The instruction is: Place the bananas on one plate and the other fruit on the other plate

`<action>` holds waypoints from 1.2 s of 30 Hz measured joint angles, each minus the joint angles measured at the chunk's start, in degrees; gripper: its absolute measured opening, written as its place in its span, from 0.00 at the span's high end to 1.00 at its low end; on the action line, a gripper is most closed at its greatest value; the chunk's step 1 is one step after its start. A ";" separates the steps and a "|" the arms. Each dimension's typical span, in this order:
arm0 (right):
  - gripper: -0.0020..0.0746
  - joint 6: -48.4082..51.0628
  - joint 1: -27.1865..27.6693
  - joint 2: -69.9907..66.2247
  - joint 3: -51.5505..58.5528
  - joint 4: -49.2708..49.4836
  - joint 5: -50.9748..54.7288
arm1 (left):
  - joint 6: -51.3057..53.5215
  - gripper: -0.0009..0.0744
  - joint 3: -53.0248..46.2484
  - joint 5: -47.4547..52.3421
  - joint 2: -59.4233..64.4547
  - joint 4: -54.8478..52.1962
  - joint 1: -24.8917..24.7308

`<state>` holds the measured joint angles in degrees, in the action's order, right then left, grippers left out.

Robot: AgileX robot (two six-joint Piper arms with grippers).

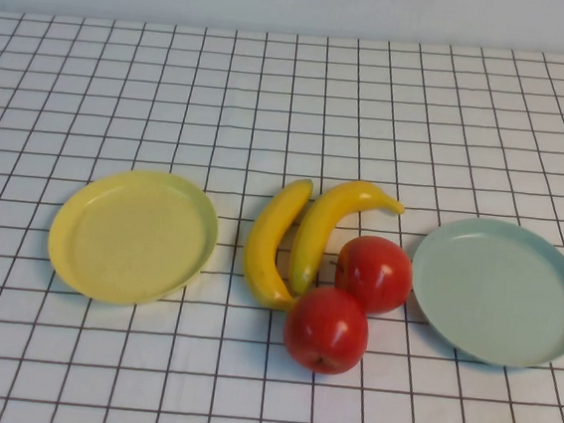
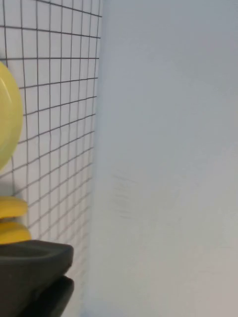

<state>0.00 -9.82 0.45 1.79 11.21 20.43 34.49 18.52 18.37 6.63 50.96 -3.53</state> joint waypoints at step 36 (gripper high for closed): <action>1.00 0.00 0.00 0.00 0.00 0.00 0.00 | 83.57 0.10 20.96 16.28 69.02 38.16 -24.99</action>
<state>0.00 -9.82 0.45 1.79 11.21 20.43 118.06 39.48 34.65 75.65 89.12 -28.52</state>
